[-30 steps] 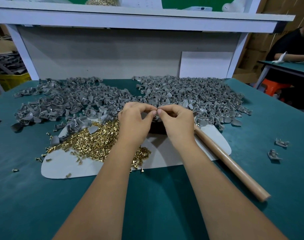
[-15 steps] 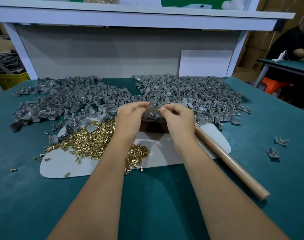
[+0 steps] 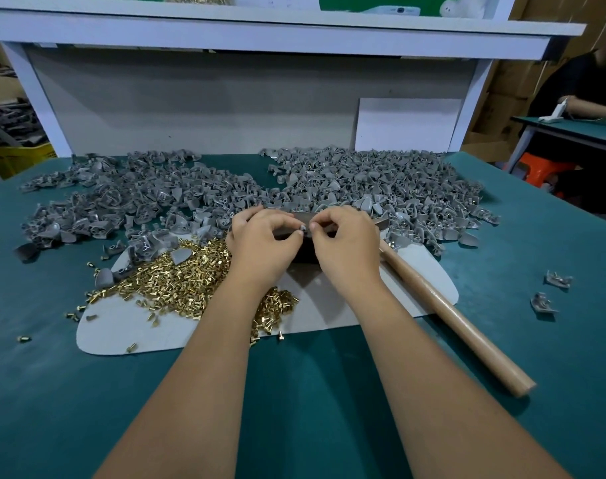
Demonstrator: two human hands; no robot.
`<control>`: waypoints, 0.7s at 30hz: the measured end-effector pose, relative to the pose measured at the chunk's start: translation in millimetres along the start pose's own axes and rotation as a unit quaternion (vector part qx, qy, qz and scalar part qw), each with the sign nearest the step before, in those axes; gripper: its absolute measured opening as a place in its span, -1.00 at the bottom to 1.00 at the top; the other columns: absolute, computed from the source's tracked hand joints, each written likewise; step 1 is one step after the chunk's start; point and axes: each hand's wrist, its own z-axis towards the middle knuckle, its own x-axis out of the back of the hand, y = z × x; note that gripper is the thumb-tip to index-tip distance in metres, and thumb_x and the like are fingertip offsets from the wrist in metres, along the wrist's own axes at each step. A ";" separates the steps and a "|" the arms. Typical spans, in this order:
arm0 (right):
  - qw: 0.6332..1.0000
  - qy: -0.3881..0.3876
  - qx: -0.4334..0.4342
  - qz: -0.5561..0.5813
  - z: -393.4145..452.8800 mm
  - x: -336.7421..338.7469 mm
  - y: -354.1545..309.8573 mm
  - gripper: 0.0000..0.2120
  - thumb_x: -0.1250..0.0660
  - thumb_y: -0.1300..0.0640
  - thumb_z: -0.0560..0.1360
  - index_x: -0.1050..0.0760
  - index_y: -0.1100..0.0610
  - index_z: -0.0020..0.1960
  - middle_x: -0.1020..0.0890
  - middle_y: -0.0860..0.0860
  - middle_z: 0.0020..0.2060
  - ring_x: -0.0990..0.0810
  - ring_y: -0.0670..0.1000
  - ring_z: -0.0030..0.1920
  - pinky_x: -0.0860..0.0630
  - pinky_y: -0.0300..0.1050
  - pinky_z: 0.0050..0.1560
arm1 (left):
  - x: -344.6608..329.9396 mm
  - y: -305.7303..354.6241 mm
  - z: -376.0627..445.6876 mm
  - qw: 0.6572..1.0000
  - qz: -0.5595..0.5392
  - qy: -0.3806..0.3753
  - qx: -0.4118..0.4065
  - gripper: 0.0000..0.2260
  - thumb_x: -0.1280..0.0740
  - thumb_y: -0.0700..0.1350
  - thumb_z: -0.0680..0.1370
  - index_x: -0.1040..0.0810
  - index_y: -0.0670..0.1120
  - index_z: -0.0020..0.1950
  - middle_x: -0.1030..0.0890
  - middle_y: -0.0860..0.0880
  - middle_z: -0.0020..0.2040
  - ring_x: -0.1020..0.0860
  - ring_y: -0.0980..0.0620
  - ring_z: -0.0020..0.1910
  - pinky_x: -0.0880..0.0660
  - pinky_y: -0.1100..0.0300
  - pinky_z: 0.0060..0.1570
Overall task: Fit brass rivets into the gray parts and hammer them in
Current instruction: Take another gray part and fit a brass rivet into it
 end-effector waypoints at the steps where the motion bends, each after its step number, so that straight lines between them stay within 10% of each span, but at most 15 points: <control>1: 1.000 0.003 0.011 -0.017 0.5 -0.3 0.4 -0.92 -0.35 0.12 0.47 -0.59 -0.01 -0.17 -0.62 -0.10 -0.14 -0.47 0.01 0.00 -0.35 -0.06 0.04 | -0.2 0.1 -0.3 1.000 0.002 0.002 0.000 -0.73 -0.42 -0.03 0.52 -0.49 0.31 -0.26 -0.61 0.19 0.12 -0.22 0.04 0.40 -0.12 -0.04 0.41; 21: 0.984 -0.093 0.050 -0.141 12.7 7.0 -11.1 -0.87 -0.27 0.13 0.49 -0.42 0.00 -0.23 -0.44 -0.13 -0.21 -0.47 0.02 -0.03 -0.38 -0.02 0.05 | -4.0 -3.8 -1.1 1.000 0.016 0.018 -0.002 -0.69 -0.39 -0.05 0.52 -0.45 0.34 -0.30 -0.50 0.32 -0.03 -0.26 0.00 0.35 -0.14 0.06 0.30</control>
